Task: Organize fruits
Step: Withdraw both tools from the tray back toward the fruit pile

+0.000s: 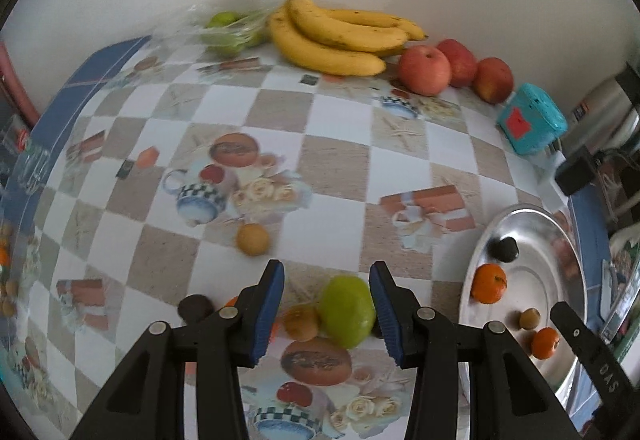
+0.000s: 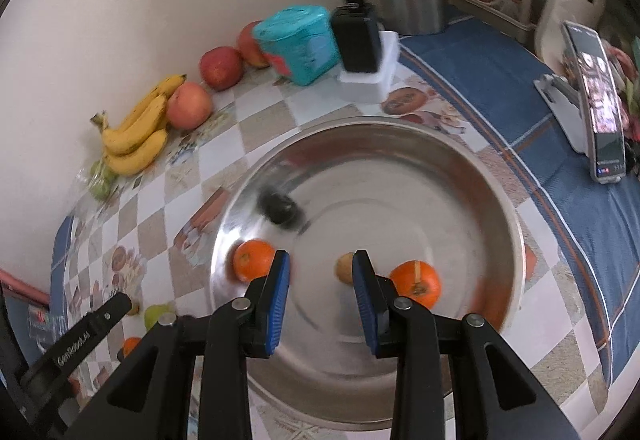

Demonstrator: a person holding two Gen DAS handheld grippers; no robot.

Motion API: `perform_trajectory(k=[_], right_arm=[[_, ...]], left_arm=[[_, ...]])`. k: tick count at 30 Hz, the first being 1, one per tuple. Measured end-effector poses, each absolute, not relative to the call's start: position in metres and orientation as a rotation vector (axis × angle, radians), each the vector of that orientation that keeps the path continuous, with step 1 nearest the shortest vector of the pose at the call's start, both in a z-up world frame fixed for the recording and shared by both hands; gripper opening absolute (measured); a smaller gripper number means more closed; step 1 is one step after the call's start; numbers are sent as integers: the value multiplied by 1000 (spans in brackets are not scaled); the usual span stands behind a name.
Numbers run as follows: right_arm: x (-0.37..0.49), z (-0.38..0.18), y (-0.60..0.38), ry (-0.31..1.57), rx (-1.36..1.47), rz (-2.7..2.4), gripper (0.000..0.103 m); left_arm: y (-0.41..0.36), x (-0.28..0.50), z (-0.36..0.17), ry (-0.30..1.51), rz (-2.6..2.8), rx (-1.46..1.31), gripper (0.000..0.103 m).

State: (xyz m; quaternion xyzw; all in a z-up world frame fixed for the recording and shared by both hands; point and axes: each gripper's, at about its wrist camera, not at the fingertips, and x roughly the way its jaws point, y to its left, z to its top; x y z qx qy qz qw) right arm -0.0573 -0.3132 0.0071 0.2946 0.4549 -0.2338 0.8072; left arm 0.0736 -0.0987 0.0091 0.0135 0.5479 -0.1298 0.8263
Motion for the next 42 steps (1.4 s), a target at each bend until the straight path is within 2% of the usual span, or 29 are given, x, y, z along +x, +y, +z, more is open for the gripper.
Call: perform_trajectory(k=[8,11,17,19,20,21,22,24,33,35,36,42], right_arm=[[-52,9,-302,988,593,-479,33],[-52,8,-301,993,592,-482,33],[-51,6,-300,1005,589,-482,33],[-50,4,-300,1013,585,-481,33],[-49,3,-300,1019,584,-482,35],[-48,2,-300,1028,579,-486,45],[-48,1,-299,1033,575,-490,62],[-47,0,-298,1041,560,-497,75],[-46,-3,-296,1059,528,-488,79],[-46,-4,-295,1063,518,-500,91],[-46,-4,-295,1068,509,-511,103],[-47,-4,-296,1062,499,-512,103]], left_arm=[[-86,78,7,1189,-241,-5,48],[-86,79,5,1197,-240,-3,61],[-86,78,4,1200,-235,2,65],[-84,79,3,1204,-226,1,84],[-84,79,2,1206,-217,2,89],[-83,80,1,1207,-207,6,97],[-82,80,1,1208,-196,12,101],[-81,80,-1,1212,-182,19,102],[-81,80,-7,1233,-169,43,103],[-81,80,-7,1233,-168,46,103],[-81,80,-7,1233,-167,49,103],[-82,79,-7,1236,-175,68,103]])
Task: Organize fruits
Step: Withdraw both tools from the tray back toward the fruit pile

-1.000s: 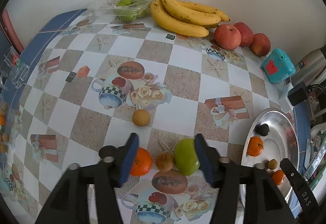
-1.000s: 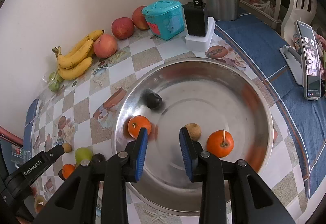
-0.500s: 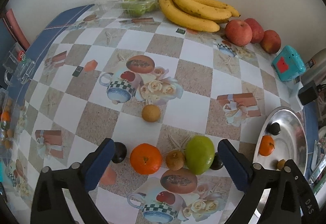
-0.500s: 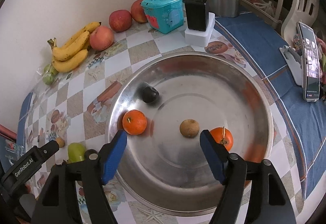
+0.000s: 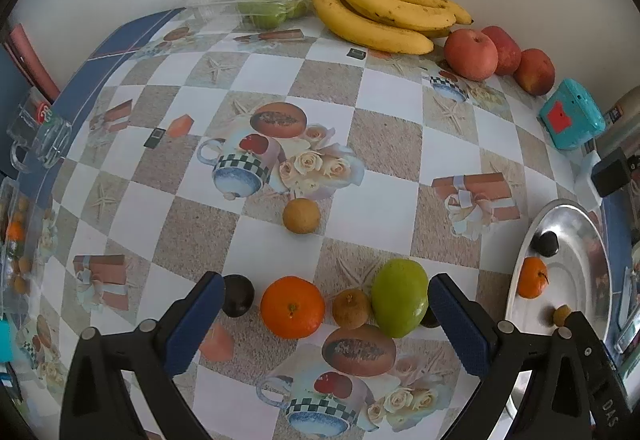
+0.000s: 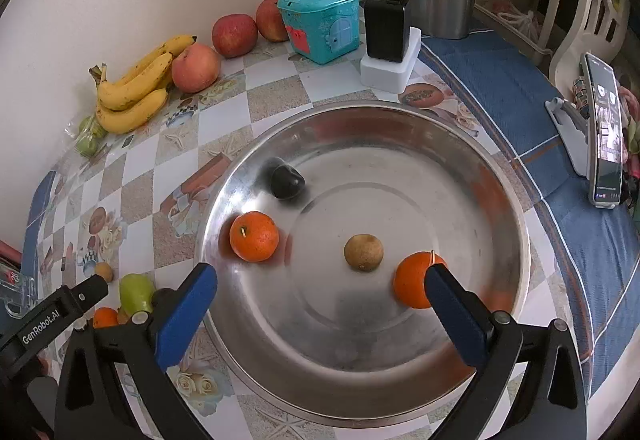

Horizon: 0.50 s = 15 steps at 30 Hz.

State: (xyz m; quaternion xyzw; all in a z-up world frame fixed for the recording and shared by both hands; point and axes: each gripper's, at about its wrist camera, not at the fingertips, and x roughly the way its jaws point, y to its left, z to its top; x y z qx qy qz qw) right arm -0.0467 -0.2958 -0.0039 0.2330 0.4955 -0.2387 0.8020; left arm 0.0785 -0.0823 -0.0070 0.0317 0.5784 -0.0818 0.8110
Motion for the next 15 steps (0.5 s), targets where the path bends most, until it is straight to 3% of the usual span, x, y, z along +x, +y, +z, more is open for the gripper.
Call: perform_trajectory(k=[15], right_arm=[[-40,-4,-276,1054,504,-421,103]], left_arm=[[-70,78,2,1195,-197,125,103]])
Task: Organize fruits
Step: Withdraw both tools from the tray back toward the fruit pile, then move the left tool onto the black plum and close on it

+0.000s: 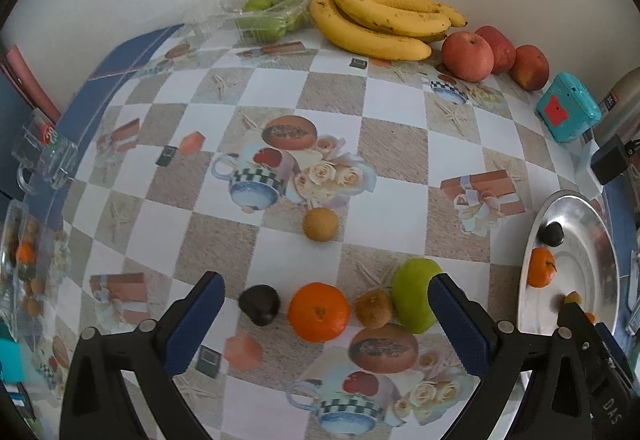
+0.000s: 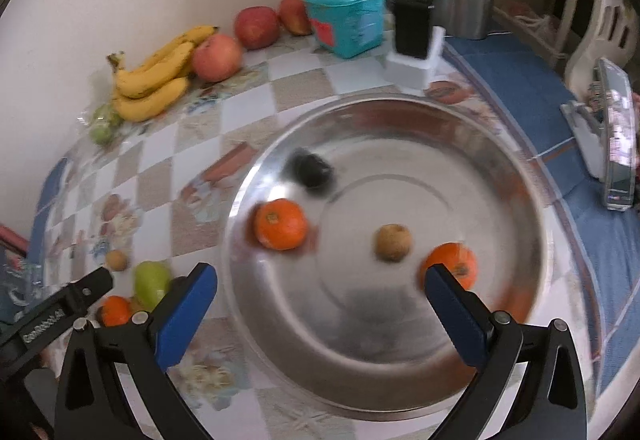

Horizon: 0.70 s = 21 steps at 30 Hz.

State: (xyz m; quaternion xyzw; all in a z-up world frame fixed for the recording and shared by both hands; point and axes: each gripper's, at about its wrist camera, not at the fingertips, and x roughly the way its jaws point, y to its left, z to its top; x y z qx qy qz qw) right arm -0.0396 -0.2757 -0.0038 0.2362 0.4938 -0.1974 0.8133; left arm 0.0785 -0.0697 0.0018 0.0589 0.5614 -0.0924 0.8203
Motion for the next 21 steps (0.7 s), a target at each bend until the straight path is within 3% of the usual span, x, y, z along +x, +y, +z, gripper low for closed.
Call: perform_trajectory(k=[21], right_arm=[[-6,5,-200,1009,384,-213,103]], left_arm=[[0,92,14,1170,-117,-20,103]])
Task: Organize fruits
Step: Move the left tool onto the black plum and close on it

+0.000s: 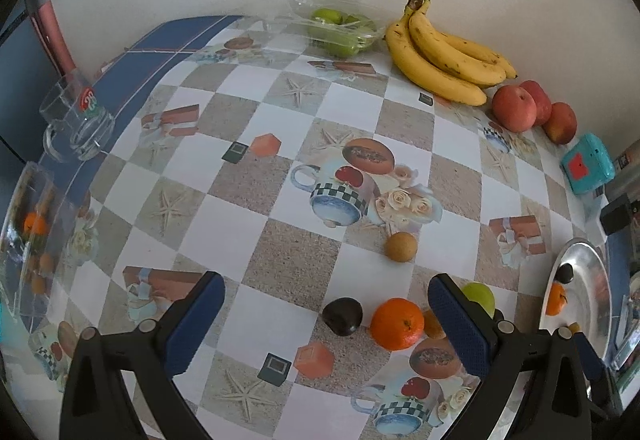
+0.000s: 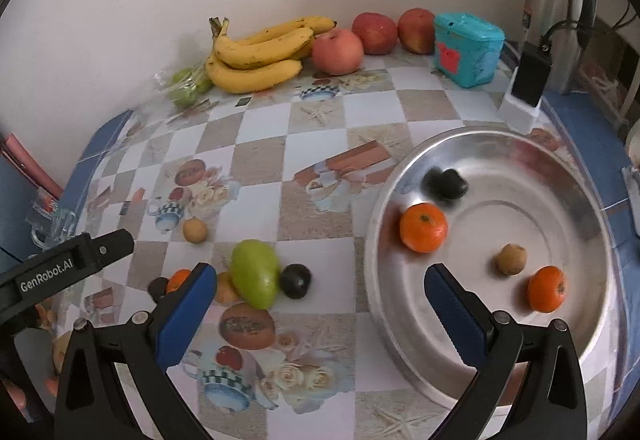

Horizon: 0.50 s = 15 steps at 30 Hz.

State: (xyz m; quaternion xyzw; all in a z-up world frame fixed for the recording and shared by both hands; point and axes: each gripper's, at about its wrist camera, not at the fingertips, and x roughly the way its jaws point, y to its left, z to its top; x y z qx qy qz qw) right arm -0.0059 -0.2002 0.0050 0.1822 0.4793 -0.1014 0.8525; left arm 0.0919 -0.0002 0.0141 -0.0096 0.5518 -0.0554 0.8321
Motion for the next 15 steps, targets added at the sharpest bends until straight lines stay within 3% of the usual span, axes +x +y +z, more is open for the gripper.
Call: perform_trajectory(k=[15], right_arm=[[14,6,-181,974,370,-132,103]], left_arm=[[17,102,-4,1251,-93,-116,103]])
